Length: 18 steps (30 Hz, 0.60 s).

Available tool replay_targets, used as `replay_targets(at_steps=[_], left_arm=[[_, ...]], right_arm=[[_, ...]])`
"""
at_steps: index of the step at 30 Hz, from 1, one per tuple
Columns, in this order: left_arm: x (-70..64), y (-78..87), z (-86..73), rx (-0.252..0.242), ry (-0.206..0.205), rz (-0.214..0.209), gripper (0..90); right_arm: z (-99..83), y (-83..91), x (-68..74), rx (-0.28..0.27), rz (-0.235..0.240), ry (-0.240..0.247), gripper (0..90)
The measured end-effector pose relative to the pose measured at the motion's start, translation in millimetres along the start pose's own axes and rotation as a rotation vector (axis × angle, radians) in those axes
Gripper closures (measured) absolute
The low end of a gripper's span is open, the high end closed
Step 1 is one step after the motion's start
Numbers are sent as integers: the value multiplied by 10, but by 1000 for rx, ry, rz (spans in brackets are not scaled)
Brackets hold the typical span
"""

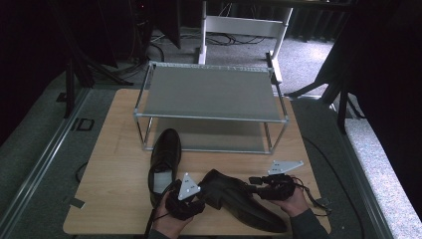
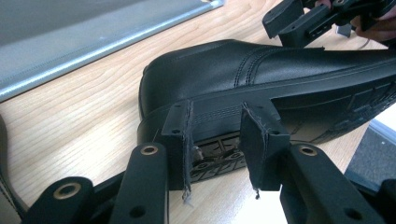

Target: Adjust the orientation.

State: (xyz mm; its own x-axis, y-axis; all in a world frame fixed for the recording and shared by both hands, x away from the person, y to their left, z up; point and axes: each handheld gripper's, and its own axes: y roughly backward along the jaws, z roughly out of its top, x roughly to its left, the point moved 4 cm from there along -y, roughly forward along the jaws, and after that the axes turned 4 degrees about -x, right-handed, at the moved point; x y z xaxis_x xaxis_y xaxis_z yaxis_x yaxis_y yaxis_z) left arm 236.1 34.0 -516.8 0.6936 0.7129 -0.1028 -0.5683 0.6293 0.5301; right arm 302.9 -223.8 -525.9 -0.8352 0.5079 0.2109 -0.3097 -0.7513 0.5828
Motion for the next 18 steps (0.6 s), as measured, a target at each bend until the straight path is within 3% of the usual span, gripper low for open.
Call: replay_targets(at_steps=[6, 14, 15, 18], left_arm=[[-15, 36, -31, 4, -7, 0, 647], [-25, 69, -70, -7, 2, 2, 658], [-27, 70, -73, -9, 1, 1, 659], [-19, 77, -79, -9, 5, -2, 666]], right_arm=[[11, 18, 40, -7, 24, 3, 624], [24, 49, 61, -17, 34, 13, 566], [32, 59, 53, -26, 20, 17, 508], [38, 62, 19, -33, -5, 8, 492]])
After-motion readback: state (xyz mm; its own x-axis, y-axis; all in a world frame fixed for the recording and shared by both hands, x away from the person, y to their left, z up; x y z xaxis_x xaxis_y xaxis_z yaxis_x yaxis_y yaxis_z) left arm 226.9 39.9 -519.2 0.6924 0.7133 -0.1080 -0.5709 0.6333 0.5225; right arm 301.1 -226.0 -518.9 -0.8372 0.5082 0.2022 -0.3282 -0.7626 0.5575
